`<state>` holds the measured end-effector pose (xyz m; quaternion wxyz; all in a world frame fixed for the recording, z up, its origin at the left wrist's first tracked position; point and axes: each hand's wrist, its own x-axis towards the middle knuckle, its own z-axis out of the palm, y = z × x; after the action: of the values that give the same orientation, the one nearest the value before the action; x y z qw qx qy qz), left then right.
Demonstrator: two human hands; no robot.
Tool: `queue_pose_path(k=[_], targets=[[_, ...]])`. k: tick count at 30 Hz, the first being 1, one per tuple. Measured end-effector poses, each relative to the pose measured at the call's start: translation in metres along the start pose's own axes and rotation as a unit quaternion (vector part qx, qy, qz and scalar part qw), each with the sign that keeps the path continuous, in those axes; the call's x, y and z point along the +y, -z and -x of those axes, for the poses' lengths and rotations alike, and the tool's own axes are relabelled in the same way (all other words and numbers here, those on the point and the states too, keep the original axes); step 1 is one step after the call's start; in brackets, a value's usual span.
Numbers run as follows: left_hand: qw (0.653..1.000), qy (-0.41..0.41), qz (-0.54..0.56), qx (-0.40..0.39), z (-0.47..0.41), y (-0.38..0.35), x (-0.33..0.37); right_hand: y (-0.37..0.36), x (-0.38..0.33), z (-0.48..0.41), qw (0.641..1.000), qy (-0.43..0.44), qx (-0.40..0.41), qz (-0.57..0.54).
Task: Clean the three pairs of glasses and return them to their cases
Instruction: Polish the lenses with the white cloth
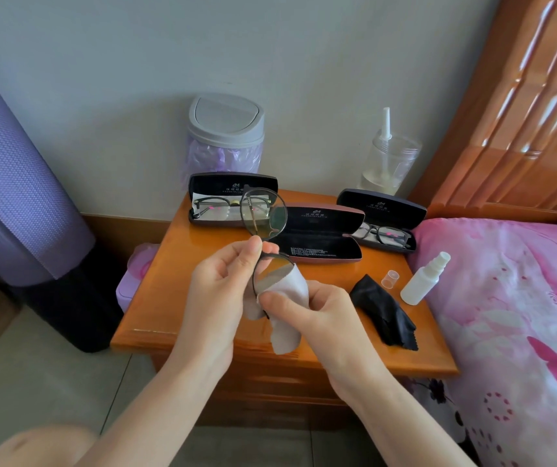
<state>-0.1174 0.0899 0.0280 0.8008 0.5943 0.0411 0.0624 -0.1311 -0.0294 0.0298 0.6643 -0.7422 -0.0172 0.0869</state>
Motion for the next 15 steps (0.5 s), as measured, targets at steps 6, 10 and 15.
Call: queue_pose_path(k=[6, 10, 15], targets=[[1.0, 0.009, 0.006, -0.01, -0.002, 0.002, 0.001, 0.013, 0.001, -0.002, 0.996, -0.006, -0.017, 0.089], [1.0, 0.017, 0.015, -0.009, -0.003, 0.002, 0.001, 0.022, -0.001, -0.003, 0.993, -0.017, -0.031, 0.111], [1.0, 0.008, 0.001, -0.006, -0.004, 0.002, 0.0, 0.03, -0.001, -0.002, 0.994, -0.018, -0.024, 0.104]])
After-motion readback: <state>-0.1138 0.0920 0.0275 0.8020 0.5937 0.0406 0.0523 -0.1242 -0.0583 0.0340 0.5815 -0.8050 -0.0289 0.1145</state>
